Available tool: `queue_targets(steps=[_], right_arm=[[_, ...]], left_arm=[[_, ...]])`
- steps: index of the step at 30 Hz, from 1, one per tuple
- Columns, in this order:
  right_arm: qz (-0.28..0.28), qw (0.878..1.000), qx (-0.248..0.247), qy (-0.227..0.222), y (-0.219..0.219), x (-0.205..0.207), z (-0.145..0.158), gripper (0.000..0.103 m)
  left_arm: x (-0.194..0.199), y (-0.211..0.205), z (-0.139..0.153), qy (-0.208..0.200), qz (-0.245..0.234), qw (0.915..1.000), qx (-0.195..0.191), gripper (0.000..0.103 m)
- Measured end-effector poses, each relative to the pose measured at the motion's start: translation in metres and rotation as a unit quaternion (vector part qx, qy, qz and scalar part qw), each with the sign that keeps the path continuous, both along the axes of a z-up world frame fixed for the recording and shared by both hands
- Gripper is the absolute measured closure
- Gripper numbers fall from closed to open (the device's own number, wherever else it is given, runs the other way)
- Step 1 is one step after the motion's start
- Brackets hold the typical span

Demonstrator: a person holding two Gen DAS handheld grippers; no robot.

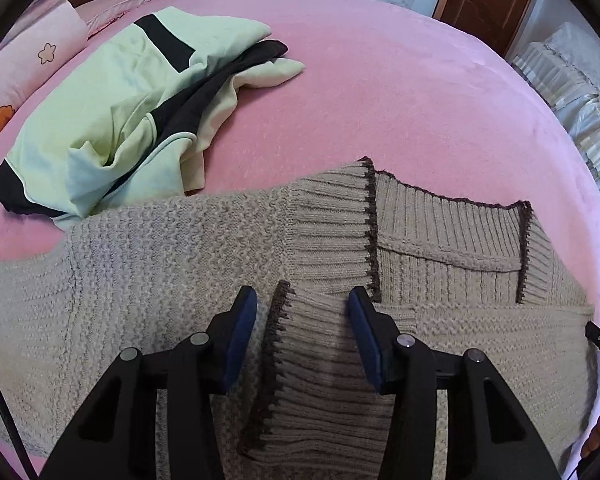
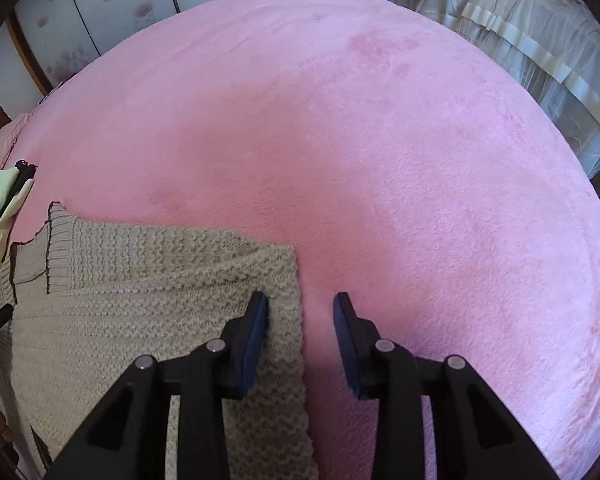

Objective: Fold large clothes
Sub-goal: 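Open the left tool and lift it off the folded sleeve, then move the left tool to the other outstretched sleeve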

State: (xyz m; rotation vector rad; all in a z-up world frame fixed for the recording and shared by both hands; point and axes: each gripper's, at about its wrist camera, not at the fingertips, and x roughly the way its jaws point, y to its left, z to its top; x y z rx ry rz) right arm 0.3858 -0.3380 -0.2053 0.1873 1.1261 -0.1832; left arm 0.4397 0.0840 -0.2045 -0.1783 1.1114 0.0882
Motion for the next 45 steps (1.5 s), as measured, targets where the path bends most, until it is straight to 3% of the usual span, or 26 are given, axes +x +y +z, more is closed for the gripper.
queue_targets(steps=[6,11,20,29,32,34,41,45], right_arm=[[0.013,0.999,0.02,-0.03,0.005,-0.045,0.034,0.065],[0.046,0.997,0.028,-0.049,0.031,-0.091,0.069,0.065],[0.099,0.992,0.033,-0.077,0.09,-0.173,0.121,0.065],[0.135,0.988,0.03,-0.066,0.148,-0.234,0.143,0.064],[0.15,0.986,0.027,-0.07,0.168,-0.252,0.152,0.064],[0.162,0.984,0.019,-0.075,0.182,-0.263,0.16,0.064],[0.198,0.976,0.017,-0.09,0.229,-0.278,0.182,0.064],[0.218,0.971,0.024,-0.099,0.253,-0.28,0.194,0.064]], left_arm=[[-0.028,-0.004,0.031,-0.016,-0.029,0.9992,0.024,0.056],[-0.081,-0.005,0.074,-0.047,-0.054,0.997,0.027,0.038],[-0.184,-0.005,0.159,-0.096,-0.073,0.9927,-0.011,0.03],[-0.274,-0.002,0.205,-0.1,-0.102,0.989,0.039,0.026],[-0.3,0.004,0.216,-0.106,-0.107,0.987,0.056,0.017],[-0.316,0.014,0.225,-0.115,-0.107,0.9862,0.051,0.011],[-0.353,0.07,0.257,-0.146,-0.071,0.9863,0.03,0.009],[-0.366,0.102,0.269,-0.162,-0.031,0.985,0.05,0.009]])
